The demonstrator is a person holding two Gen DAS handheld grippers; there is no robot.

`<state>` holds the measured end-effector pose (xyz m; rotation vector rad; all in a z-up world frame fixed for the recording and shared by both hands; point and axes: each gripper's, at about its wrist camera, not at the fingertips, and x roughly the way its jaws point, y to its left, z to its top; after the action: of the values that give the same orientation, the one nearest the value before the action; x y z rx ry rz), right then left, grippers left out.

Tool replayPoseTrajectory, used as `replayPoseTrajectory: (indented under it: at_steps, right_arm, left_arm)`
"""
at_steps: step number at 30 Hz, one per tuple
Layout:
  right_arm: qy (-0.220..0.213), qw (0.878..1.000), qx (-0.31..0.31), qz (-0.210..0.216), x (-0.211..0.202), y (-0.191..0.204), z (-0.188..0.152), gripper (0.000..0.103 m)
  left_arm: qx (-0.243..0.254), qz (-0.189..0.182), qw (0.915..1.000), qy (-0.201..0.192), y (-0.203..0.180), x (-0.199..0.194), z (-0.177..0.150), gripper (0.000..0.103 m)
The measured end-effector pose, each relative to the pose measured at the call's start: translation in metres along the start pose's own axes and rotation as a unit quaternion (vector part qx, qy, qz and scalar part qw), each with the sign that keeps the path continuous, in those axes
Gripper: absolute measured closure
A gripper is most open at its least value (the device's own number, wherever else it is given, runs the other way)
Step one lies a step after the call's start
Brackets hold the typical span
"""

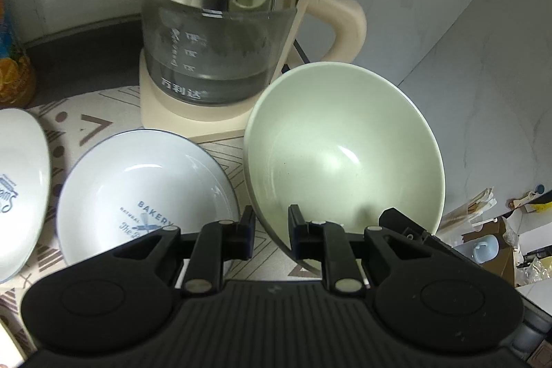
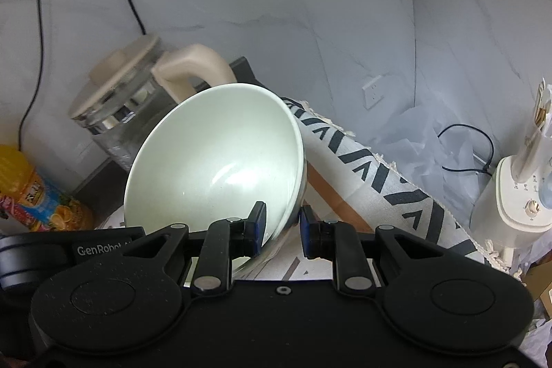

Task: Organize plates and bowls
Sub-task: 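Carry the small green bowl onto the stacked bowls and open both grippers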

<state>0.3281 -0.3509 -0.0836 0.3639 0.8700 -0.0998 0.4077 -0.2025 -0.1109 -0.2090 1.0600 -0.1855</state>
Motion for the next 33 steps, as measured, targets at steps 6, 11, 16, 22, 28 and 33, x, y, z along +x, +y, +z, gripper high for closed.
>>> replayPoseTrajectory:
  at_steps: [6,11,16,22,28,33]
  right_arm:
    - [-0.01,1.0,-0.018,0.018,-0.025,0.01,-0.007,0.082]
    - [-0.02,0.999,-0.035,0.028,-0.045,0.018,-0.019,0.082]
    - [-0.023,0.998,-0.048,0.038,-0.059,0.02,-0.031,0.082]
    - [-0.02,0.997,-0.057,0.049,-0.074,0.023,-0.048,0.082]
    - [-0.013,0.996,-0.063,0.059,-0.088,0.025,-0.066,0.082]
    - [-0.008,0.995,-0.068,0.067,-0.096,0.028,-0.08,0.081]
  left_arm:
    - [-0.011,0.003,0.9998,-0.019,0.0,-0.026,-0.011,0.085]
    - [-0.004,0.012,0.9993,-0.035,0.001,-0.049,-0.021,0.085]
    - [-0.013,0.018,0.9987,-0.045,0.008,-0.069,-0.037,0.085]
    - [-0.023,0.024,0.9982,-0.049,0.016,-0.086,-0.059,0.085]
    - [-0.033,0.03,0.9977,-0.052,0.024,-0.102,-0.083,0.085]
    - [-0.044,0.034,0.9971,-0.052,0.032,-0.112,-0.104,0.085]
